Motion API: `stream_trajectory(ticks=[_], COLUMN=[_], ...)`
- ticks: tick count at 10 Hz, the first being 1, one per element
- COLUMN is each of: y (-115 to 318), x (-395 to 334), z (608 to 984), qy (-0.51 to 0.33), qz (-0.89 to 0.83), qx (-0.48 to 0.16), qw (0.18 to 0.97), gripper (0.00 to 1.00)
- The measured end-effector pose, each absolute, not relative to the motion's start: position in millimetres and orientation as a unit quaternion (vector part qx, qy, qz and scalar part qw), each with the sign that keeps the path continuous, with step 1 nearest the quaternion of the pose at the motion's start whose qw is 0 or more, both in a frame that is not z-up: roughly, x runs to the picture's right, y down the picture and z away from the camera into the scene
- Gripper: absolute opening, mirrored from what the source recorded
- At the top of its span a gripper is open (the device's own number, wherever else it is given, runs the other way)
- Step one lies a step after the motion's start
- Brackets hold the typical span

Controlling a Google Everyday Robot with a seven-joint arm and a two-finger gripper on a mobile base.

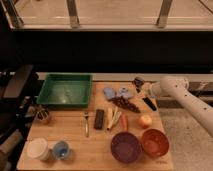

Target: Wipe red bowl with brush

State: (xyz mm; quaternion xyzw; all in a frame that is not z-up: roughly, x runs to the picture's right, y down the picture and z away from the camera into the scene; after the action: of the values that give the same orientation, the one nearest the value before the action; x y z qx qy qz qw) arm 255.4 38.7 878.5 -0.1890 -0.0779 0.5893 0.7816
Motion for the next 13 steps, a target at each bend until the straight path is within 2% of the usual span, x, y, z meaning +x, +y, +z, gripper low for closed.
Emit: stream_trajectory(ticks=[5,11,13], y=[68.5,130.2,140.6], x=[292.4,326.5,332.9], z=[806.4,702.0,682.2], qy=[-0.057,-0.02,-0.009], qz=[0.524,0.508,0.508], qx=[-0.218,-0.259,-0.268], qw=[0.821,0.821,0.818], gripper=[0.0,0.0,0.0])
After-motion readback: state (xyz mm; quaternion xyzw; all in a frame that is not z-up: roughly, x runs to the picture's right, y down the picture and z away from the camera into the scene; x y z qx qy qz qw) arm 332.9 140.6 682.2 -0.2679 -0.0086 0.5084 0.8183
